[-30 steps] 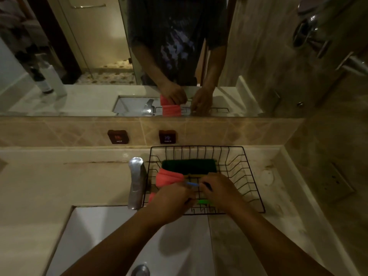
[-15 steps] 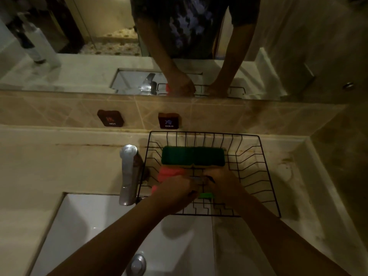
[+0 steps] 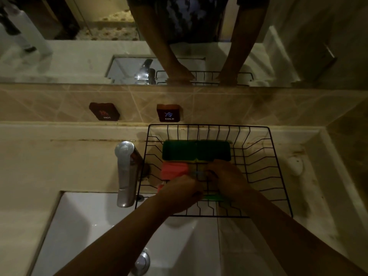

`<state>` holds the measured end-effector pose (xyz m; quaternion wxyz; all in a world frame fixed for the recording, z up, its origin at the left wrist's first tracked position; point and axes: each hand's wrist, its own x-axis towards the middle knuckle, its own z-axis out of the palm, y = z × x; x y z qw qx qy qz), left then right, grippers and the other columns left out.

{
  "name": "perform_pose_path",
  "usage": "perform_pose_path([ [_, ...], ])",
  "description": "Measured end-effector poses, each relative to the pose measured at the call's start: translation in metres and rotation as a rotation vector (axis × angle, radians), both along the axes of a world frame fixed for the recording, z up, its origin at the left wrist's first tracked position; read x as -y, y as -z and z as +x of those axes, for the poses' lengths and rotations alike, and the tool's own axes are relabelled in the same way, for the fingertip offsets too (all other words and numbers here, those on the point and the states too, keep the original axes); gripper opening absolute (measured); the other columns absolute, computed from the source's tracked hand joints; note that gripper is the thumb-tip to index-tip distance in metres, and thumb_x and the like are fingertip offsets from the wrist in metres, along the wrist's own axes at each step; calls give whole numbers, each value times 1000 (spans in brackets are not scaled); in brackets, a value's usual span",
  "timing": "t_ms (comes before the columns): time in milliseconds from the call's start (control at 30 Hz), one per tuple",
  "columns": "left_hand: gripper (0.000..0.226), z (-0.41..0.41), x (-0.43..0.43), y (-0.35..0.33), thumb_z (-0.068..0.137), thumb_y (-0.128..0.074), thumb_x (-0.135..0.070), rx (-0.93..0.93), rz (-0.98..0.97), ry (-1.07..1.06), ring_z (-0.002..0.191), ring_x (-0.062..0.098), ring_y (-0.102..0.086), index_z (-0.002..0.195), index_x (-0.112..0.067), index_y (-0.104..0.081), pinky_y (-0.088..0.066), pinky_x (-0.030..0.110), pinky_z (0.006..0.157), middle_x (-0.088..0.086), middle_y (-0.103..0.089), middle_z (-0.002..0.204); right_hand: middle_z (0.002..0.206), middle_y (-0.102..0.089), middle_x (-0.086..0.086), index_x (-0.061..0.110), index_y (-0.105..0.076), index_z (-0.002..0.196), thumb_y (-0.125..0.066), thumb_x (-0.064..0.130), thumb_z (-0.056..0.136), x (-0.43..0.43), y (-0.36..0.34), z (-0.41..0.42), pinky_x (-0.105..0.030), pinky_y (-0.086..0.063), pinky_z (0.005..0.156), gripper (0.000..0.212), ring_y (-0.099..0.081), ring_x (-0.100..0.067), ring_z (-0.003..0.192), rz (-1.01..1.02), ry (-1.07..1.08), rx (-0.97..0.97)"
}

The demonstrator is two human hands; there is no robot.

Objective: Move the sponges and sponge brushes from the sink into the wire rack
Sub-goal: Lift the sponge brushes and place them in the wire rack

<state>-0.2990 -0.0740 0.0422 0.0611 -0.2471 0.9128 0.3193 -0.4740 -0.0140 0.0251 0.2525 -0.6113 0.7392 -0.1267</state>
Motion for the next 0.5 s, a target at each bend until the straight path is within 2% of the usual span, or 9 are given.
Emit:
perform_pose_path([
  [200, 22, -3, -1, 10, 100, -50, -21, 44, 11, -42, 82, 15, -64, 93, -11, -69, -40, 20, 73, 6, -69, 89, 109, -59, -3, 23, -66, 106, -49, 24, 96, 6, -3, 0, -28, -39, 76, 19, -55, -23, 98, 15, -71, -97],
  [367, 21, -6, 0, 14, 99, -51, -21, 87, 38, -54, 88, 17, -64, 98, -12, -69, -44, 24, 77, 7, -70, 95, 109, -59, -4, 21, -65, 109, -48, 24, 97, 6, -2, 1, -28, -37, 75, 21, -55, -24, 100, 20, -83, -128],
  [500, 20, -7, 1, 15, 99, -51, -21, 100, 46, -42, 91, 18, -63, 96, -12, -69, -51, 29, 84, 8, -69, 96, 102, -57, -2, 23, -65, 98, -50, 25, 96, 5, -3, 2, -28, -34, 70, 15, -53, -21, 91, 39, -40, -82],
])
